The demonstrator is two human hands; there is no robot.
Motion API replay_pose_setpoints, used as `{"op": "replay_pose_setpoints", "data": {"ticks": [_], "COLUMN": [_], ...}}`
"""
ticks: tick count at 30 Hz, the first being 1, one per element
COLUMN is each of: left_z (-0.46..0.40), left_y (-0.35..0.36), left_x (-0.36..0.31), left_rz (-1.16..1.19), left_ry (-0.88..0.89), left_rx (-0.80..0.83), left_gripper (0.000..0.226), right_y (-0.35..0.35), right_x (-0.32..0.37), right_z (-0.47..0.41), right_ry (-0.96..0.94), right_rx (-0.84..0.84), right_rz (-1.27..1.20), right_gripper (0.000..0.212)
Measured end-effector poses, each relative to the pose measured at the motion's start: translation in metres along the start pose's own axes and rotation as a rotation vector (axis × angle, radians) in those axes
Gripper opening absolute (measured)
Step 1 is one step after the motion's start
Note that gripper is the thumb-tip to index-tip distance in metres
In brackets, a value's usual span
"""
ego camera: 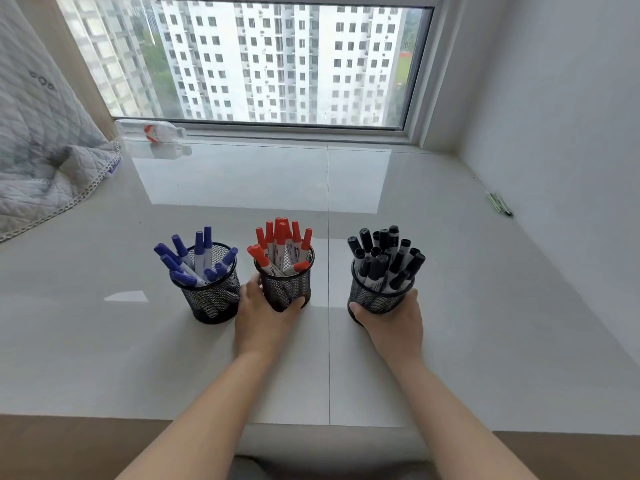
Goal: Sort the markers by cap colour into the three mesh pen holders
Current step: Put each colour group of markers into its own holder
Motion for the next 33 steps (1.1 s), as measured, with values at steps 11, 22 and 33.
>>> {"op": "replay_pose_setpoints", "data": {"ticks": [11, 22, 33], "left_z": [0.058, 0.107, 0.11], "left_y": [-0.019, -0.035, -0.043], "left_x": [0.01, -0.049, -0.077], "left_rz": [0.039, 0.285, -0.17], "left_ry": [0.08, 0.369, 0.612], "left_rx": [0.052, 0.263, 0.253], "left_gripper": [0.042, 0.023, 0.03], "right_y": [-0.011, -0.014, -0.08], "right_x": [0.014, 0.035, 0.069], "right_z": [0.064, 0.086, 0.053], "right_ry": [-0.039, -0.081, -0.033], "right_rx": [0.019, 0.121, 0.082], "right_rz": [-0.035, -0.184, -0.294], "right_gripper": [0.07, 0.078, 0.035]}}
Point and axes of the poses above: each hand's wrist, its own z-axis away from the middle knuckle, its own y-axis out of the palm, x = y × z, the point moved 6 cm from there along -z, towards the middle knuckle, and after that the axes turned 13 degrees about -y, right-handed, at the moved point
